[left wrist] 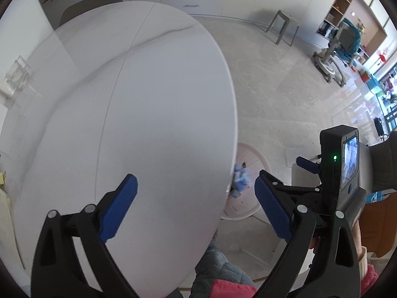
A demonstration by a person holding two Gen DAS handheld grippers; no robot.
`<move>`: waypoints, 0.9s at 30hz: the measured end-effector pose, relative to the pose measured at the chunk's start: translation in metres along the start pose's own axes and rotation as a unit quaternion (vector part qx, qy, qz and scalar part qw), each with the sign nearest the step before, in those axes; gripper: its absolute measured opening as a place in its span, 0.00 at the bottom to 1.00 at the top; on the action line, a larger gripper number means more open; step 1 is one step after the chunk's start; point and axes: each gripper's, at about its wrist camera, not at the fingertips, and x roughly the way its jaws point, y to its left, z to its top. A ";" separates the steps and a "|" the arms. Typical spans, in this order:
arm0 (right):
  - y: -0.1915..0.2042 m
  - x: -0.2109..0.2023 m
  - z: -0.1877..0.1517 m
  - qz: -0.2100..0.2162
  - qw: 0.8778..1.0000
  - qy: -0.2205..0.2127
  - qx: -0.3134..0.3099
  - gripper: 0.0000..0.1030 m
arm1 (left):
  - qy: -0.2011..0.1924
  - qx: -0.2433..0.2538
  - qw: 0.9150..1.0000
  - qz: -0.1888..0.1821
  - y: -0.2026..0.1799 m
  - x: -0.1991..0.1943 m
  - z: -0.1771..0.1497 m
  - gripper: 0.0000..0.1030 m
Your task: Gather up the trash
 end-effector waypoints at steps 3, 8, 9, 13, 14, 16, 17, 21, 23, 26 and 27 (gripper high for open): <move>0.007 -0.014 0.003 -0.010 1.000 -0.004 0.024 0.98 | 0.004 -0.010 1.000 0.000 0.018 -0.001 -0.005 0.88; 0.038 -0.067 0.016 -0.027 0.998 -0.048 0.018 0.98 | -0.006 -0.028 1.000 -0.003 0.045 -0.017 -0.008 0.88; 0.047 -0.079 0.019 -0.029 0.998 -0.060 0.015 0.98 | -0.010 -0.029 1.000 -0.002 0.049 -0.022 -0.007 0.88; 0.082 -0.120 0.032 -0.028 0.994 -0.102 0.003 0.98 | -0.044 -0.037 0.998 0.010 0.075 -0.051 -0.010 0.88; 0.091 -0.128 0.034 -0.029 0.993 -0.110 -0.002 0.98 | -0.051 -0.040 0.998 0.012 0.082 -0.058 -0.010 0.88; 0.115 -0.146 0.038 -0.031 0.991 -0.130 -0.019 0.98 | -0.069 -0.052 0.996 0.018 0.098 -0.075 -0.011 0.88; 0.122 -0.152 0.038 -0.030 0.990 -0.137 -0.025 0.98 | -0.077 -0.056 0.995 0.023 0.106 -0.082 -0.011 0.88; 0.158 -0.181 0.042 -0.022 0.983 -0.176 -0.045 0.98 | -0.110 -0.072 0.990 0.042 0.135 -0.113 -0.013 0.90; 0.172 -0.194 0.045 -0.016 0.979 -0.195 -0.055 0.98 | -0.126 -0.078 0.987 0.055 0.145 -0.125 -0.016 0.90; 0.188 -0.208 0.049 -0.011 0.974 -0.215 -0.068 0.98 | -0.144 -0.092 0.982 0.077 0.165 -0.140 -0.020 0.90; 0.192 -0.209 0.049 -0.008 0.973 -0.218 -0.071 0.98 | -0.148 -0.096 0.981 0.079 0.171 -0.143 -0.022 0.90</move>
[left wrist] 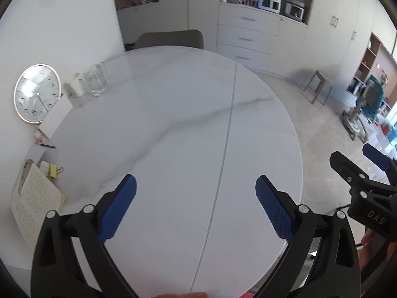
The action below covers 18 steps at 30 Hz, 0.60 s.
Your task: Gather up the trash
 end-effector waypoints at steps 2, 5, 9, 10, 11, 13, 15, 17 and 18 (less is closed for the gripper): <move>0.009 -0.001 0.004 0.007 1.000 -0.005 -0.007 0.98 | -0.002 -0.010 1.000 0.005 0.010 -0.001 -0.001 0.90; 0.020 0.004 0.003 0.015 1.000 -0.001 -0.016 0.98 | 0.001 -0.017 1.000 0.010 0.017 0.002 -0.001 0.90; 0.030 0.010 0.000 0.024 1.000 0.009 -0.018 0.98 | 0.003 -0.022 1.000 0.014 0.025 0.002 -0.006 0.90; 0.033 0.009 0.001 0.026 0.999 0.008 -0.018 0.98 | 0.002 -0.024 1.000 0.014 0.030 -0.002 -0.006 0.90; 0.035 0.008 0.003 0.027 0.999 0.006 -0.018 0.98 | -0.003 -0.029 1.000 0.012 0.031 -0.004 -0.004 0.90; 0.036 0.001 0.008 0.027 0.999 -0.006 -0.020 0.98 | -0.016 -0.037 0.999 0.009 0.036 -0.014 0.000 0.90; 0.039 -0.010 0.014 0.025 0.999 -0.021 -0.023 0.98 | -0.033 -0.047 0.998 0.010 0.040 -0.024 0.005 0.90; 0.040 -0.023 0.020 0.021 0.999 -0.042 -0.028 0.98 | -0.056 -0.051 0.997 0.018 0.043 -0.037 0.010 0.90; 0.040 -0.028 0.023 0.020 0.998 -0.052 -0.029 0.98 | -0.065 -0.051 0.996 0.024 0.043 -0.043 0.012 0.90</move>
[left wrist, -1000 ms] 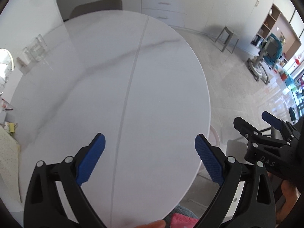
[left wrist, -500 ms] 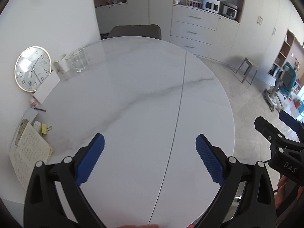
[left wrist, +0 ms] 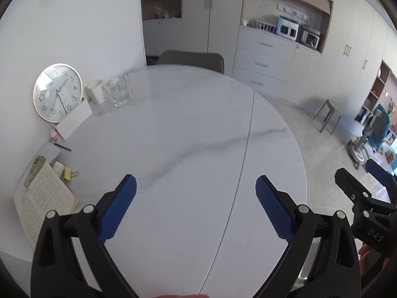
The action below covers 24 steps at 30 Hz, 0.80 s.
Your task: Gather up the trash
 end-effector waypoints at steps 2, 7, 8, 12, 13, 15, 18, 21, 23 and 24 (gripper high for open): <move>0.000 -0.012 0.007 0.002 1.000 -0.020 -0.001 0.98 | -0.019 0.001 1.000 0.010 0.001 -0.010 0.005 0.90; 0.000 -0.033 0.018 0.004 0.999 -0.053 -0.009 0.98 | -0.060 0.006 0.997 0.039 0.002 -0.034 0.011 0.93; 0.000 -0.034 0.019 0.006 0.998 -0.056 -0.009 0.98 | -0.062 0.008 0.997 0.044 0.002 -0.036 0.011 0.93; 0.003 -0.035 0.019 0.013 0.998 -0.057 -0.013 0.98 | -0.062 0.009 0.996 0.055 0.002 -0.038 0.009 0.93; 0.004 -0.034 0.018 0.014 0.998 -0.056 -0.015 0.98 | -0.060 0.008 0.997 0.055 0.002 -0.037 0.008 0.93; 0.006 -0.033 0.017 0.017 0.998 -0.054 -0.018 0.98 | -0.056 0.004 0.997 0.057 0.004 -0.036 0.007 0.93; 0.009 -0.033 0.015 0.017 0.998 -0.053 -0.024 0.98 | -0.052 -0.002 0.997 0.059 0.007 -0.035 0.007 0.93; 0.010 -0.034 0.014 0.017 0.998 -0.054 -0.024 0.98 | -0.051 -0.004 0.997 0.058 0.008 -0.035 0.005 0.93; 0.010 -0.035 0.012 0.016 0.998 -0.053 -0.024 0.98 | -0.049 -0.004 0.997 0.059 0.008 -0.035 0.004 0.93; 0.010 -0.035 0.012 0.016 0.998 -0.052 -0.024 0.98 | -0.048 -0.004 0.997 0.058 0.008 -0.034 0.004 0.93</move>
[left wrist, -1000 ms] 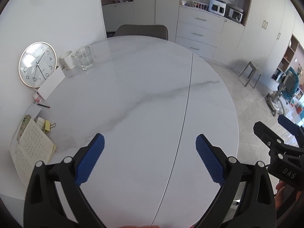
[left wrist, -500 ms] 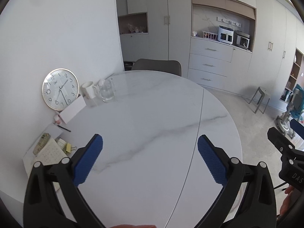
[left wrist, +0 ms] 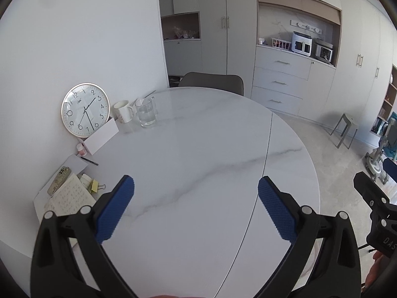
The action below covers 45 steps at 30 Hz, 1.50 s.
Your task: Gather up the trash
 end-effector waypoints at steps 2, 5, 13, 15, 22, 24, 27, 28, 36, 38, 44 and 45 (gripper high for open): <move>0.001 0.000 -0.001 -0.001 1.000 0.002 0.001 0.98 | 0.003 0.000 1.000 -0.001 0.001 0.001 0.000 0.93; 0.001 0.000 -0.003 -0.003 1.000 0.005 0.002 0.98 | 0.007 0.000 1.000 -0.002 0.002 0.003 -0.001 0.93; 0.002 -0.001 -0.008 -0.008 1.000 0.012 0.001 0.98 | 0.014 -0.001 1.000 0.001 0.004 0.004 -0.004 0.93; 0.002 -0.001 -0.008 -0.008 1.000 0.012 0.001 0.98 | 0.015 -0.003 1.000 0.001 0.005 0.004 -0.005 0.93; 0.002 -0.002 -0.010 -0.011 1.000 0.014 0.001 0.98 | 0.019 -0.008 1.000 0.005 0.008 0.005 -0.007 0.93; 0.003 -0.002 -0.011 -0.011 1.000 0.016 0.001 0.98 | 0.019 -0.009 1.000 0.006 0.009 0.005 -0.007 0.93; 0.002 -0.002 -0.010 -0.011 1.000 0.017 -0.001 0.98 | 0.021 -0.011 1.000 0.008 0.010 0.006 -0.008 0.93; 0.002 -0.003 -0.010 -0.011 1.000 0.018 -0.001 0.98 | 0.021 -0.012 1.000 0.009 0.010 0.006 -0.008 0.93; 0.001 -0.003 -0.011 -0.010 1.000 0.019 -0.001 0.98 | 0.023 -0.014 1.000 0.014 0.012 0.006 -0.008 0.93; 0.001 -0.002 -0.011 -0.010 1.000 0.018 -0.001 0.98 | 0.023 -0.014 1.000 0.016 0.012 0.006 -0.009 0.93; 0.003 0.000 -0.013 -0.011 1.000 0.021 -0.001 0.98 | 0.024 -0.014 0.999 0.016 0.013 0.006 -0.010 0.93; 0.003 0.000 -0.013 -0.011 1.000 0.021 -0.001 0.98 | 0.024 -0.014 0.999 0.015 0.013 0.006 -0.010 0.93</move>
